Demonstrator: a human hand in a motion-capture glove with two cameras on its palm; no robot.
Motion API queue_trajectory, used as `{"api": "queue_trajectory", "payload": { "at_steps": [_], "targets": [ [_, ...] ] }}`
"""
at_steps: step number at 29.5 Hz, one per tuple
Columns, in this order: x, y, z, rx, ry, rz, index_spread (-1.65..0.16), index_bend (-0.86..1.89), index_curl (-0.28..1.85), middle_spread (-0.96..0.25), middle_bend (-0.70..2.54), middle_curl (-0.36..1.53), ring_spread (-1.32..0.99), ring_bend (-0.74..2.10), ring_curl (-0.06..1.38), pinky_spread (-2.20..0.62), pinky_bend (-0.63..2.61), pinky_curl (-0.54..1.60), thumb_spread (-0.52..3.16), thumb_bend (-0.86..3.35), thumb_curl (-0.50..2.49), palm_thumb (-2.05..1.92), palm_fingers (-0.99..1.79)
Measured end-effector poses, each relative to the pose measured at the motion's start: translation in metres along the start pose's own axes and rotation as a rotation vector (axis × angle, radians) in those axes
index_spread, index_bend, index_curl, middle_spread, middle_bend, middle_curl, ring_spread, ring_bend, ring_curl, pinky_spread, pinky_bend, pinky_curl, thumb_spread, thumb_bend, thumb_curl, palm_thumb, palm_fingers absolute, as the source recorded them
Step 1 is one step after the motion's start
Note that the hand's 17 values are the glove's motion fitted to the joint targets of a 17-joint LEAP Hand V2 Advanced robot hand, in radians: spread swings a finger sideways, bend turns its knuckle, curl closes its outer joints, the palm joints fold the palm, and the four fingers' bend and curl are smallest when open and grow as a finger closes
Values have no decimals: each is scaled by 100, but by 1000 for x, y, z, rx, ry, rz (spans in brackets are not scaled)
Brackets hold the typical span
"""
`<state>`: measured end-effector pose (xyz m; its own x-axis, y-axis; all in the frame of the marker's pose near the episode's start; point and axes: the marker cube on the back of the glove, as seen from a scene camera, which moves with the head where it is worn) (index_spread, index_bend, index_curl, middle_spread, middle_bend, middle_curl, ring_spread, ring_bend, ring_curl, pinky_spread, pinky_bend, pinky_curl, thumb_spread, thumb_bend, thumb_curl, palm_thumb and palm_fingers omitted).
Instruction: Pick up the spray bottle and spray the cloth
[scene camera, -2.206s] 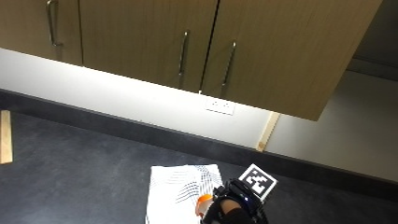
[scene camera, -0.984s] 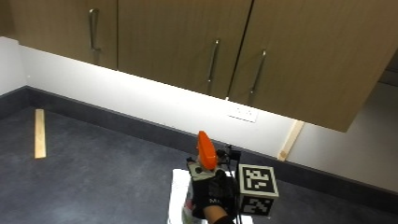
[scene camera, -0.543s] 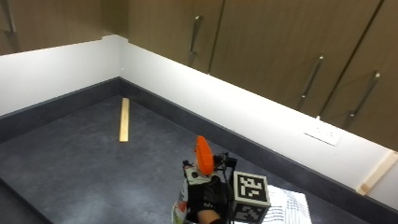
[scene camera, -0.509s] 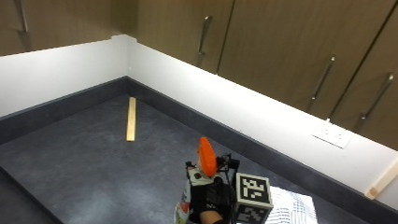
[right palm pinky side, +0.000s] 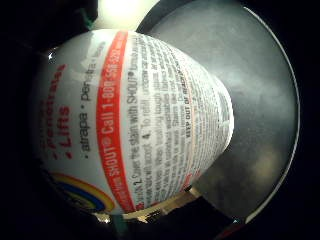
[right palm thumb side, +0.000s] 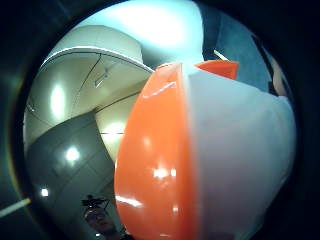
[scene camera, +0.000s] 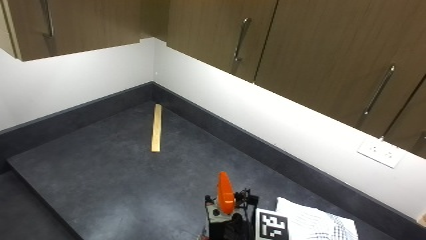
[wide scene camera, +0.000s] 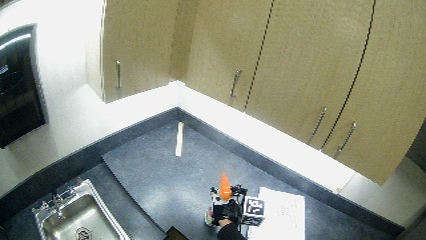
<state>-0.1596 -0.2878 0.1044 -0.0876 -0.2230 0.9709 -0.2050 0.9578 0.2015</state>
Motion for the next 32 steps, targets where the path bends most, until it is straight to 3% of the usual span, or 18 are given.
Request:
{"api": "queue_trajectory", "payload": {
  "at_steps": [17,19,22,24,32],
  "targets": [
    [17,6,9,-37,34,55,-20,27,73,-1,49,61,-7,46,53,13,9,7,65,-3,70,120,82],
    [18,8,8,-44,44,67,-20,21,71,0,48,60,-6,46,53,14,10,6,68,-5,68,115,72],
    [24,10,7,-68,65,81,-24,3,65,3,35,56,0,40,54,15,26,12,78,-8,64,102,26],
    [27,11,6,-81,69,89,-27,3,62,4,28,53,2,38,54,16,34,15,81,-7,62,98,11],
    [23,20,10,-128,81,47,-34,8,44,5,23,46,8,35,44,17,38,15,89,-3,59,93,5]
  ]
}}
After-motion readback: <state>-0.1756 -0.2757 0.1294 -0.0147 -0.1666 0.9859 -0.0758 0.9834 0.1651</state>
